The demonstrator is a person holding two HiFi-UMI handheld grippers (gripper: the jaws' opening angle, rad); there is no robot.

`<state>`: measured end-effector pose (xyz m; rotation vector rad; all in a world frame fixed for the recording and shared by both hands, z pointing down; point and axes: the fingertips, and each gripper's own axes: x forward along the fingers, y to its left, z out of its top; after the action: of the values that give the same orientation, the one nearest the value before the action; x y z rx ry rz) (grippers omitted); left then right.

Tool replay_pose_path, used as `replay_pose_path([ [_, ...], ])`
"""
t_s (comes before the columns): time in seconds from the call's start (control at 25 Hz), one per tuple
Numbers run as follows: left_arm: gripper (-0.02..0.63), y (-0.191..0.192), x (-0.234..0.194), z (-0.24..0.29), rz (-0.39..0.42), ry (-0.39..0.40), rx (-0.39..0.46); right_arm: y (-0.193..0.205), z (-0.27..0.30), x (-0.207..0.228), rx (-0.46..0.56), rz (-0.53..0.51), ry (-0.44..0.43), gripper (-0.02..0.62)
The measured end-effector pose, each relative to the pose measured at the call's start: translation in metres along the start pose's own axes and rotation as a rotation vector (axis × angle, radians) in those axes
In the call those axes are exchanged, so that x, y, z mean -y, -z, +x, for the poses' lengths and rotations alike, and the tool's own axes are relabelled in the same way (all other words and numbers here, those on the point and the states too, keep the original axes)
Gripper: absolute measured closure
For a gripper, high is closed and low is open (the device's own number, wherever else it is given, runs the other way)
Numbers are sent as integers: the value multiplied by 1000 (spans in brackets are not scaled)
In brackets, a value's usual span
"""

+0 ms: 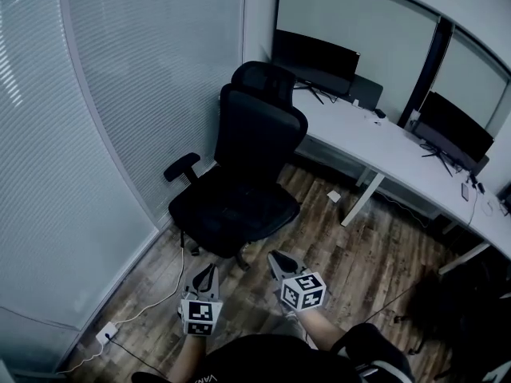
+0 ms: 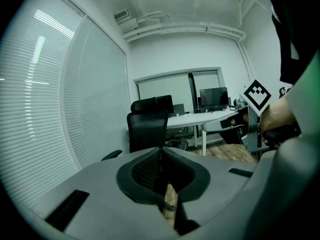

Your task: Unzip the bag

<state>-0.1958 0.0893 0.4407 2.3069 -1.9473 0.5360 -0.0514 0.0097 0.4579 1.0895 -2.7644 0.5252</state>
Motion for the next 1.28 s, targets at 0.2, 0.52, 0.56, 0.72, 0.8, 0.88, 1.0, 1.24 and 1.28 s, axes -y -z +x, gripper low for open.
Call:
replay_pose_path([
  [0.2, 578, 4, -14, -34, -9, -40, 11, -1, -14, -22, 4, -39, -6, 532],
  [0.52, 584, 6, -24, -76, -5, -76, 32, -2, -27, -59, 12, -57, -44, 540],
  [0.56, 584, 7, -24, -80, -5, -78, 32, 0, -28, -64, 9, -58, -51, 541],
  [0.72, 586, 15, -28, -93, -18, -87, 36, 6, -28, -80, -4, -64, -72, 546],
  [0.8, 586, 19, -30, -97, -28, -96, 43, 7, -29, -86, -9, -66, -81, 548],
  [0.88, 586, 23, -33, -101, -40, -100, 42, 8, -28, -92, -13, -69, -88, 548],
  [1.0, 586, 26, -36, -106, -50, -105, 38, 10, -27, -99, -18, -70, -99, 549],
  [1.24, 586, 31, -36, -111, -48, -112, 44, 16, -26, -105, -28, -69, -111, 551],
  [1.28, 586, 32, -36, -112, -48, -114, 43, 16, -26, -105, -28, -69, -113, 551],
])
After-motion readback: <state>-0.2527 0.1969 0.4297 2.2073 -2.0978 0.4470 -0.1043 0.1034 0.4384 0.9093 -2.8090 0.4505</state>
